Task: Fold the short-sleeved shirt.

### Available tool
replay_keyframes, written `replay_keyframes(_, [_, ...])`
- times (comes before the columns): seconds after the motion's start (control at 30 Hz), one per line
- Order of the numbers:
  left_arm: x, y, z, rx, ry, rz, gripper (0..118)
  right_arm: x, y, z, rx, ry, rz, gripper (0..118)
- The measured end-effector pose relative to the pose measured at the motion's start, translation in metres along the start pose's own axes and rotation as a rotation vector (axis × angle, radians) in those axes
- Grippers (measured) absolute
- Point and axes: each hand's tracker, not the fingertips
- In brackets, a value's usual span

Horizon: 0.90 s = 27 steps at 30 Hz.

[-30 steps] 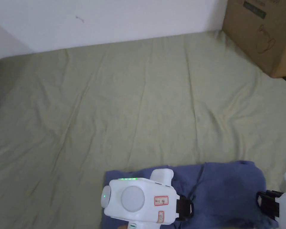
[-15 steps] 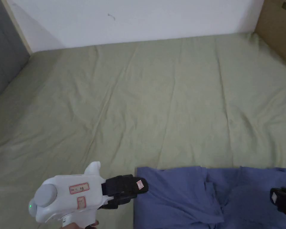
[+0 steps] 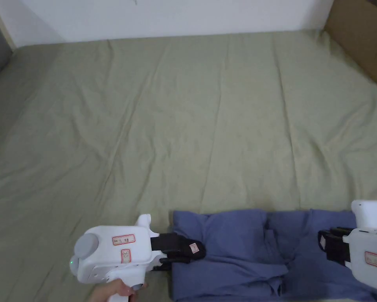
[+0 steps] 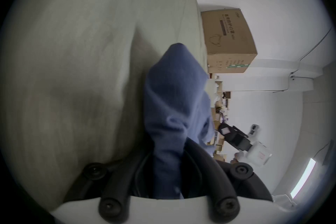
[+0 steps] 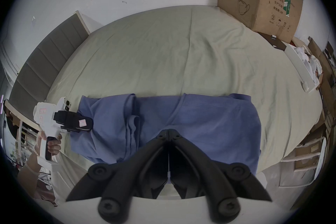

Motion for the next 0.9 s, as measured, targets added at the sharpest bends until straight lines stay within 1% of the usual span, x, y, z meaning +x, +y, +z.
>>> replay_keyframes(0.07, [0.008,-0.001,0.011,-0.042,0.044,-0.109,9,-0.002,0.002,-0.004,-0.007,-0.013,0.008,0])
replay_keyframes(0.1, [-0.005,0.01,0.019,-0.048,0.086,-0.139,9,-0.004,0.004,-0.006,-0.019,-0.036,0.013,0])
replay_keyframes(0.13, [-0.007,0.013,0.027,-0.044,0.113,-0.137,9,-0.003,0.005,-0.009,-0.022,-0.049,0.01,0])
replay_keyframes(0.17, [-0.01,0.015,0.037,-0.032,0.103,-0.121,9,-0.003,0.006,-0.009,-0.016,-0.045,0.004,0])
replay_keyframes(0.23, [-0.008,0.015,0.063,0.013,0.105,-0.107,9,-0.003,0.007,-0.009,-0.012,-0.014,-0.014,0])
replay_keyframes(0.3, [-0.011,0.021,0.091,0.056,0.161,-0.103,8,-0.006,0.008,-0.009,-0.011,-0.004,-0.015,0])
replay_keyframes(0.43, [-0.02,0.034,0.155,0.09,0.309,-0.121,9,-0.01,0.007,-0.015,-0.019,-0.006,0.02,0])
replay_keyframes(0.57, [-0.01,0.034,0.206,0.158,0.442,-0.087,9,-0.007,0.004,-0.014,-0.006,-0.009,0.007,0])
replay_keyframes(0.67, [-0.015,0.039,0.235,0.192,0.485,-0.103,9,-0.001,0.001,-0.015,-0.014,-0.01,-0.006,0])
replay_keyframes(0.73, [-0.008,0.036,0.242,0.206,0.508,-0.097,9,0.003,-0.002,-0.014,-0.015,-0.013,-0.01,0])
replay_keyframes(0.8, [0.019,0.021,0.229,0.221,0.534,-0.092,9,0.009,-0.004,-0.013,-0.015,-0.011,-0.021,0])
replay_keyframes(0.87, [0.041,0.017,0.218,0.234,0.609,-0.044,8,0.015,-0.006,-0.012,-0.014,-0.008,-0.036,0])
replay_keyframes(0.9, [0.042,0.023,0.22,0.235,0.632,-0.059,9,0.018,-0.007,-0.011,-0.011,-0.007,-0.042,0])
